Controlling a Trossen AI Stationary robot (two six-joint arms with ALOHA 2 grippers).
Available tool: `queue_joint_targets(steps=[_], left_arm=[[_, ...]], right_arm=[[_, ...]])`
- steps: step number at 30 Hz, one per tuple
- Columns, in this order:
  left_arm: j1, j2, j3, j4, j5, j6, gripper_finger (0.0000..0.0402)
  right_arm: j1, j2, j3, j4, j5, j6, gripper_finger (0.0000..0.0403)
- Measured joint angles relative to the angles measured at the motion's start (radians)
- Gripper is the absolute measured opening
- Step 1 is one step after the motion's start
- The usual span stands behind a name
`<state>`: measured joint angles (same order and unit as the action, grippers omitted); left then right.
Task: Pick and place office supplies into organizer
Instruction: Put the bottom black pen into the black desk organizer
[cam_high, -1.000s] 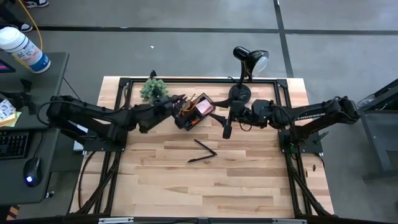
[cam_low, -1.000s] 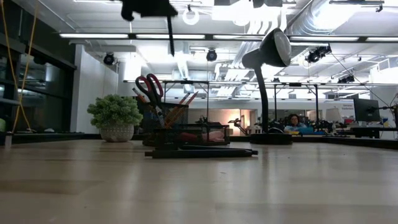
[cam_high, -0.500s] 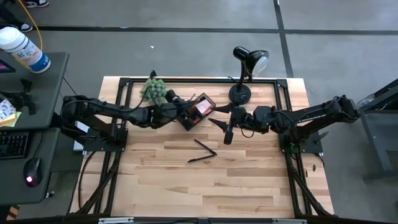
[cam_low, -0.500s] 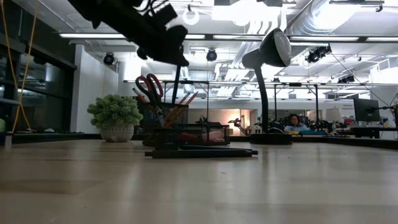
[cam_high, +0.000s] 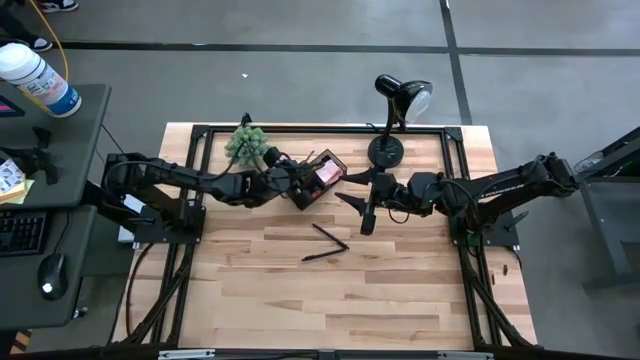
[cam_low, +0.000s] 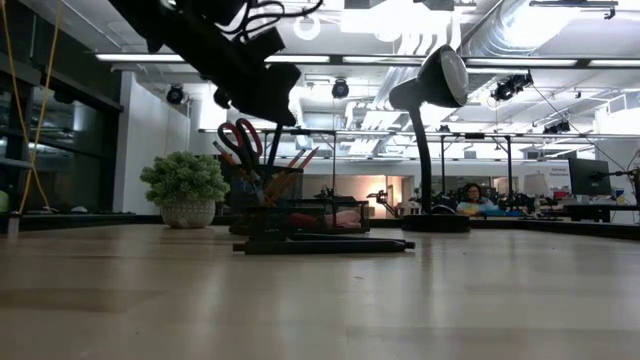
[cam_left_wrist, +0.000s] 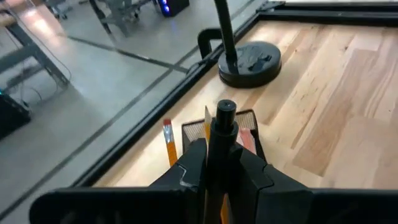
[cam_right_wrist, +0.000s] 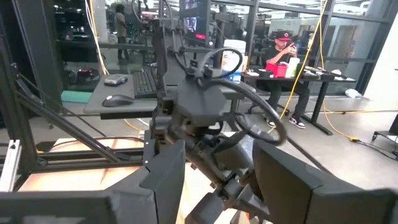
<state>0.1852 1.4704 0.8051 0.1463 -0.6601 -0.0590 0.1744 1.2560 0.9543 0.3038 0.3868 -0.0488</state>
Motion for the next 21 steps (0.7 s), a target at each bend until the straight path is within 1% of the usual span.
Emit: queue_joint_targets(steps=[5, 10, 18, 21], left_arm=[[0.047, 0.0, 0.0, -0.04, 0.068, -0.062, 0.0033], [0.089, 0.0, 0.0, -0.039, 0.12, -0.078, 0.0033], [0.097, 0.0, 0.0, -0.034, 0.132, -0.077, 0.0033], [0.096, 0.0, 0.0, -0.034, 0.154, -0.077, 0.0033]], right_arm=[[0.0, 0.0, 0.0, 0.0, -0.006, 0.0, 0.0179], [0.005, 0.0, 0.0, 0.0, -0.008, 0.0, 0.0181], [0.01, 0.0, 0.0, 0.0, -0.022, 0.007, 0.0181], [0.01, 0.0, 0.0, -0.001, -0.023, 0.007, 0.0181]])
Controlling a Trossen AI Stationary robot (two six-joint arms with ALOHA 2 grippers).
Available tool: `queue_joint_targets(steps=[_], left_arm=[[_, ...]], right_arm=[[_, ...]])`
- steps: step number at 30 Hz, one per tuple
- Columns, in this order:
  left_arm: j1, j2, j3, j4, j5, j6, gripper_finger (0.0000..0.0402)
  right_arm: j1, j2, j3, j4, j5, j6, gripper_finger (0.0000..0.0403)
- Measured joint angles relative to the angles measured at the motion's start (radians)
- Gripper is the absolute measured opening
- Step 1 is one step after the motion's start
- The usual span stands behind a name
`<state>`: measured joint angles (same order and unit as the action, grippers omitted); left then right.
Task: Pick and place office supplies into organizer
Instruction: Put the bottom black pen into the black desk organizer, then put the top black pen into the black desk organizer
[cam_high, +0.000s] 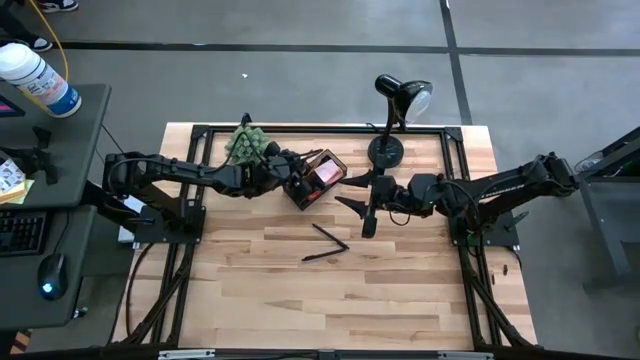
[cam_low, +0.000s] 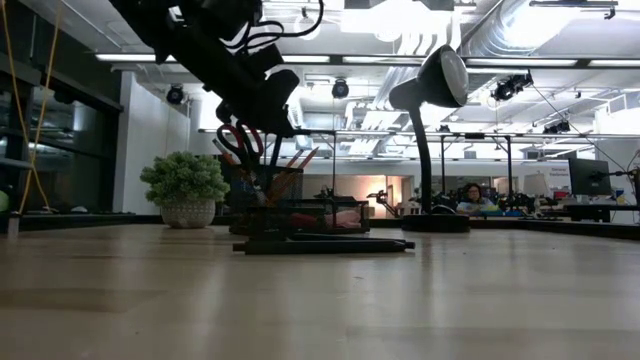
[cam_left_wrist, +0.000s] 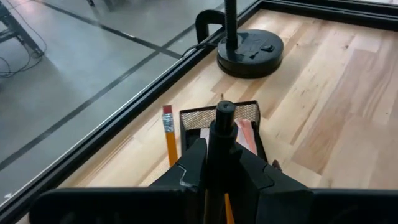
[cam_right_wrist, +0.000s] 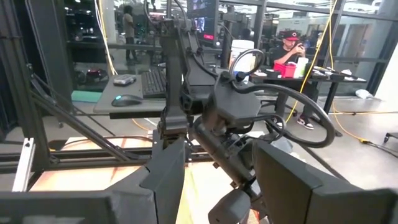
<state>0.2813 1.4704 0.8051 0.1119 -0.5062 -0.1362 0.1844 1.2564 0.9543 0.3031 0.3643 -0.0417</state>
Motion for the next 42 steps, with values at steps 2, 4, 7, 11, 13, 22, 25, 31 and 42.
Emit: queue_joint_targets(steps=[2, 4, 7, 11, 13, 22, 25, 31, 42], left_arm=[[0.0, 0.0, 0.0, 0.0, 0.002, 0.0, 0.0033], [0.0, 0.0, 0.0, 0.001, 0.002, 0.0, 0.0033], [0.0, 0.0, 0.0, 0.006, 0.002, 0.0, 0.0033], [0.0, 0.0, 0.0, 0.013, 0.006, -0.002, 0.0033], [0.0, 0.0, 0.0, 0.012, 0.009, -0.003, 0.0033], [0.0, 0.0, 0.0, 0.013, 0.027, -0.019, 0.0097], [0.0, 0.0, 0.0, 0.013, 0.023, -0.036, 0.0137], [0.0, -0.012, 0.0, 0.015, 0.02, -0.036, 0.0192], [-0.016, -0.139, 0.0, 0.034, 0.204, 0.084, 0.0209]], right_arm=[[0.0, 0.0, 0.0, -0.002, 0.0, 0.0, 0.0181], [0.0, 0.0, 0.0, -0.009, 0.0, 0.0, 0.0181], [0.0, 0.0, 0.0, -0.014, 0.0, 0.0, 0.0181], [0.0, 0.0, 0.0, -0.015, 0.0, 0.0, 0.0181], [0.0, 0.0, 0.0, -0.015, 0.0, 0.001, 0.0181], [0.0, 0.0, 0.0, -0.015, 0.0, 0.015, 0.0181], [0.0, 0.0, 0.0, -0.015, 0.0, 0.016, 0.0181], [0.0, 0.0, 0.0, -0.061, 0.0, 0.016, 0.0181], [0.0, 0.01, 0.0, -0.349, -0.003, 0.142, 0.0181]])
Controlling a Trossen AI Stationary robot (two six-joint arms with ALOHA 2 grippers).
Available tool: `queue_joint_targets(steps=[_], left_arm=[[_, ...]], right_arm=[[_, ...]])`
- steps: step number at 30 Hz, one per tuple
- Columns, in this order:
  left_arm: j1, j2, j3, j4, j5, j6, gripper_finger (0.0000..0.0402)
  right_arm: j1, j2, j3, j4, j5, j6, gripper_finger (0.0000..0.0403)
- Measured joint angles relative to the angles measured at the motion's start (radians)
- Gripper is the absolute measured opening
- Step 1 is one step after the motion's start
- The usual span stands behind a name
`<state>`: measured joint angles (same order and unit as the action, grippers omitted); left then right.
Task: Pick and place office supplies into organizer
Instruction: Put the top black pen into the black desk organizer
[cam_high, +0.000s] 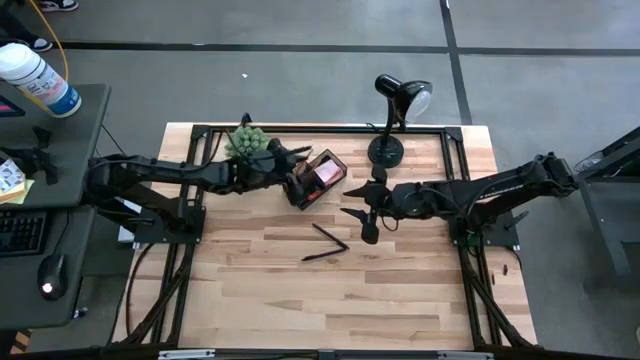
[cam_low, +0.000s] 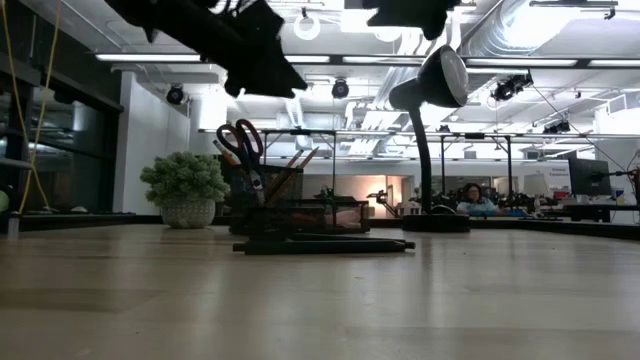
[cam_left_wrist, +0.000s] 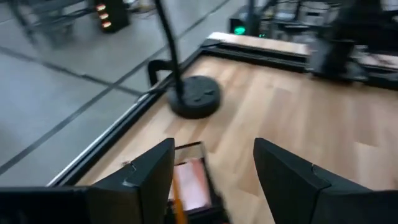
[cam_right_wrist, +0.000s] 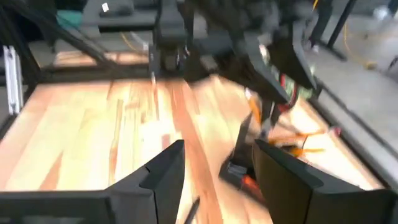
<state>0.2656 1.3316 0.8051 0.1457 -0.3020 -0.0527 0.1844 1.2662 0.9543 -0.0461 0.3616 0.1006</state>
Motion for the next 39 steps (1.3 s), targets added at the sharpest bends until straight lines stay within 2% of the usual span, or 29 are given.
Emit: queue_joint_targets(steps=[8, 16, 20, 29, 32, 36, 39], left_arm=[[-0.159, -0.037, 0.0, -0.109, 0.014, -0.008, 0.0209], [-0.342, -0.037, 0.0, -0.104, -0.039, -0.093, 0.0209], [-0.42, -0.037, 0.0, -0.088, -0.058, -0.145, 0.0209], [-0.504, -0.037, 0.0, -0.019, -0.112, -0.224, 0.0209], [-0.502, -0.037, 0.0, 0.01, -0.145, -0.222, 0.0209], [-0.501, -0.037, 0.0, 0.07, -0.188, -0.203, 0.0209], [-0.502, -0.037, 0.0, 0.101, -0.189, -0.201, 0.0209]], right_arm=[[0.0, 0.153, 0.0, -0.009, -0.048, 0.172, 0.0181], [0.0, 0.307, 0.0, -0.108, -0.09, 0.425, 0.0181], [0.0, 0.381, 0.0, -0.089, -0.15, 0.495, 0.0181], [0.0, 0.469, 0.003, -0.096, -0.184, 0.664, 0.0181], [0.0, 0.498, 0.062, -0.171, -0.167, 0.676, 0.0181], [0.0, 0.574, 0.233, -0.391, -0.122, 0.636, 0.0181], [-0.006, 0.646, 0.333, -0.535, -0.126, 0.633, 0.0181]])
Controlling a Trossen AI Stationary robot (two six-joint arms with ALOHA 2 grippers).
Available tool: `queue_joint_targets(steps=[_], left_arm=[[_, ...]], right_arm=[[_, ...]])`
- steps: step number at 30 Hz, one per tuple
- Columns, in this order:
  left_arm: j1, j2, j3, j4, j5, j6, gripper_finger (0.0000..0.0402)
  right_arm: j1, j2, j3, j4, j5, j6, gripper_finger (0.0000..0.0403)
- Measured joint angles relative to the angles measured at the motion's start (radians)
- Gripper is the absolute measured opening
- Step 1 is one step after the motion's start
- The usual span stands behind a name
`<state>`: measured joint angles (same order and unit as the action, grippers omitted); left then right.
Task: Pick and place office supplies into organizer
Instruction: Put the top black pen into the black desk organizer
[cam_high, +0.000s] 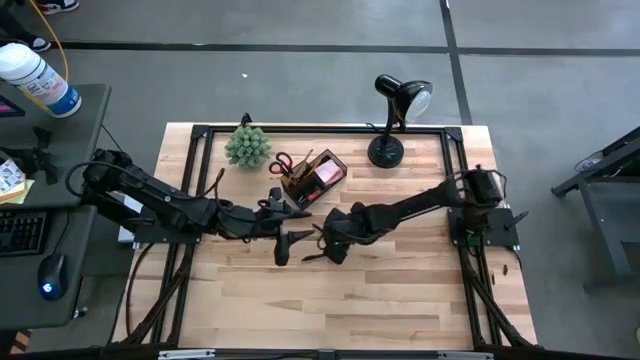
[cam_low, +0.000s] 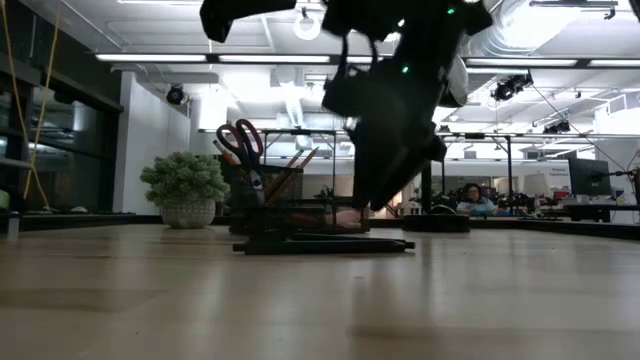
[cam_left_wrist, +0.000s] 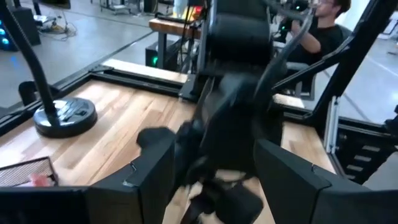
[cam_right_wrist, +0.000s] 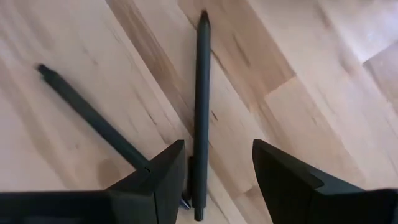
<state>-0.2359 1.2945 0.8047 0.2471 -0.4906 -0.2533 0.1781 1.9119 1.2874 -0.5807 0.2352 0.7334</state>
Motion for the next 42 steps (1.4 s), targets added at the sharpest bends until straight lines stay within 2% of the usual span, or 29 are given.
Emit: queue_joint_targets(steps=[8, 14, 19, 30, 34, 42], left_arm=[[0.0, -0.052, 0.0, 0.063, 0.061, 0.019, 0.0209], [0.0, -0.122, 0.001, 0.133, 0.064, 0.111, 0.0209], [0.0, -0.148, 0.0, 0.173, 0.037, 0.178, 0.0209], [0.0, -0.148, 0.0, 0.177, -0.009, 0.182, 0.0209], [0.0, -0.148, 0.0, 0.178, -0.035, 0.181, 0.0209], [0.0, -0.148, 0.0, 0.18, -0.049, 0.181, 0.0209]], right_arm=[[-0.001, 0.067, 0.038, -0.058, -0.04, -0.001, 0.0181], [-0.005, 0.067, 0.039, -0.045, -0.046, -0.008, 0.0181], [-0.009, 0.067, 0.039, -0.041, -0.057, -0.008, 0.0181], [0.013, 0.111, 0.04, -0.032, -0.081, -0.008, 0.0179], [0.013, 0.111, 0.04, -0.035, -0.082, -0.009, 0.0157], [0.012, 0.111, 0.04, -0.032, -0.091, -0.019, 0.008]])
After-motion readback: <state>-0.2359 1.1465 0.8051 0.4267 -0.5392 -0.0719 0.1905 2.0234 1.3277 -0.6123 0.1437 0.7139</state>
